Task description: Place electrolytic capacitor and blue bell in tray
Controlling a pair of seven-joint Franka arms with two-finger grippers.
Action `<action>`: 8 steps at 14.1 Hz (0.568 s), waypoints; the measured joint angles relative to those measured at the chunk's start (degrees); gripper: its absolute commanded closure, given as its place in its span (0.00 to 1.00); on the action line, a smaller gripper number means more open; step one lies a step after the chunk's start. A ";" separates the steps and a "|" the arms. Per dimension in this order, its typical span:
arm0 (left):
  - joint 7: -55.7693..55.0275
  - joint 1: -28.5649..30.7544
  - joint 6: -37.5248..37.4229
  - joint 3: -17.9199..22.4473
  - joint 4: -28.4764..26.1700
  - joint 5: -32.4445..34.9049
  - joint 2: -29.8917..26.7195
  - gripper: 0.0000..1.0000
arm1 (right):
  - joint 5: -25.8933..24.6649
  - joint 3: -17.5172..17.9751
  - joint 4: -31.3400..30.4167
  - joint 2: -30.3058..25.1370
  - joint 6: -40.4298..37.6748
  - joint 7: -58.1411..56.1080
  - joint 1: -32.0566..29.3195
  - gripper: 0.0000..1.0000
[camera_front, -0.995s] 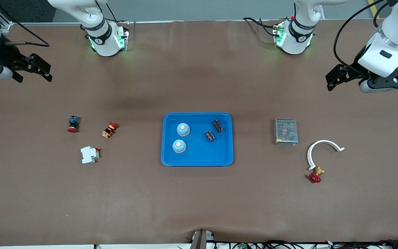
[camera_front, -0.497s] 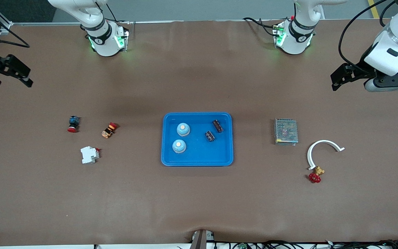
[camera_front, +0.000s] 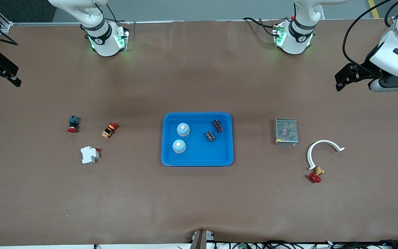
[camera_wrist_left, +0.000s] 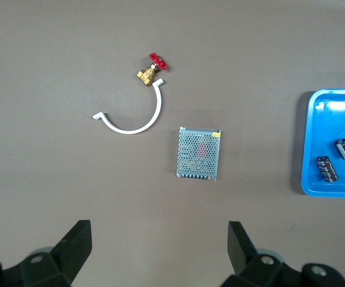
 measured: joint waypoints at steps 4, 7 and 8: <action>0.00 0.00 0.09 0.01 0.99 0.00 1.48 0.00 | 0.00 -0.04 0.03 0.00 -0.23 -0.01 -1.22 0.00; 0.00 0.05 0.19 0.04 2.37 0.00 4.12 0.00 | 0.01 -0.05 0.03 0.15 -1.62 -0.06 -2.09 0.00; 0.00 0.07 0.35 0.05 3.15 0.00 5.13 0.00 | 0.02 -0.05 0.03 0.24 -1.76 -0.07 -2.10 0.00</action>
